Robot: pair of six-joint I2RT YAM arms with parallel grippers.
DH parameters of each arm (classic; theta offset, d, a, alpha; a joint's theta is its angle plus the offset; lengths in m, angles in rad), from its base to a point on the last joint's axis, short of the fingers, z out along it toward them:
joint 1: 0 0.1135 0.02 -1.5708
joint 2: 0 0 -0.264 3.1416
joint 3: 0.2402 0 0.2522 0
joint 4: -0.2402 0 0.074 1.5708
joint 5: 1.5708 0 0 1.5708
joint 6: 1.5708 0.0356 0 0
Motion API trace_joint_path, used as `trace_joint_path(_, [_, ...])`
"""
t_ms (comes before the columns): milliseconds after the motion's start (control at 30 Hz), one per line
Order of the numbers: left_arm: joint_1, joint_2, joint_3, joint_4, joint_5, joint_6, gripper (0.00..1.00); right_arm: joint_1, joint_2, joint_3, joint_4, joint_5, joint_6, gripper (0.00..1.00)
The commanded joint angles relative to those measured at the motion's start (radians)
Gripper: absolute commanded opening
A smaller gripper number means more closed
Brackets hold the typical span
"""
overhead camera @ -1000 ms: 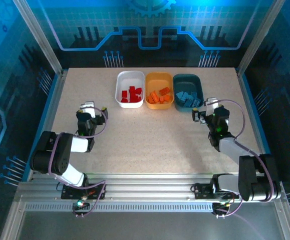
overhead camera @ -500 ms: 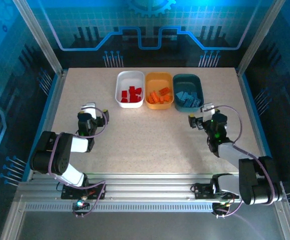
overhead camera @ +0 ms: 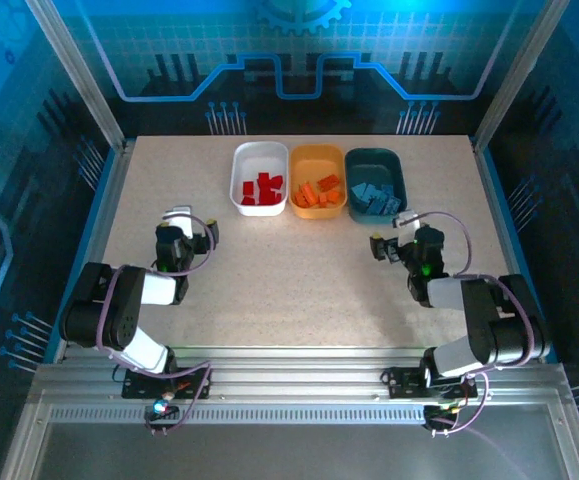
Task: Sort the legos into containers by color
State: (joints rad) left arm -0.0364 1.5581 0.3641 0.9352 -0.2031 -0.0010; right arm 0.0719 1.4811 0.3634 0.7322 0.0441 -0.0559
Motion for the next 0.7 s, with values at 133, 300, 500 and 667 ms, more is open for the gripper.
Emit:
trace_joint_path(133, [0.006,-0.01,0.013,-0.001,0.022,0.001,0.99,-0.015,0.027,0.072,0.019,0.023,0.056,1.0])
trace_joint_path(300, [0.005,-0.01,0.013,-0.002,0.024,0.001,0.99,-0.015,0.027,0.072,0.019,0.024,0.055,1.0])
trace_joint_path(500, [0.006,-0.01,0.015,-0.004,0.027,0.0,0.99,-0.007,0.024,0.069,0.024,0.036,0.05,1.0])
trace_joint_path(667, [0.006,-0.01,0.014,-0.005,0.027,0.001,0.99,-0.007,0.025,0.068,0.024,0.035,0.05,1.0])
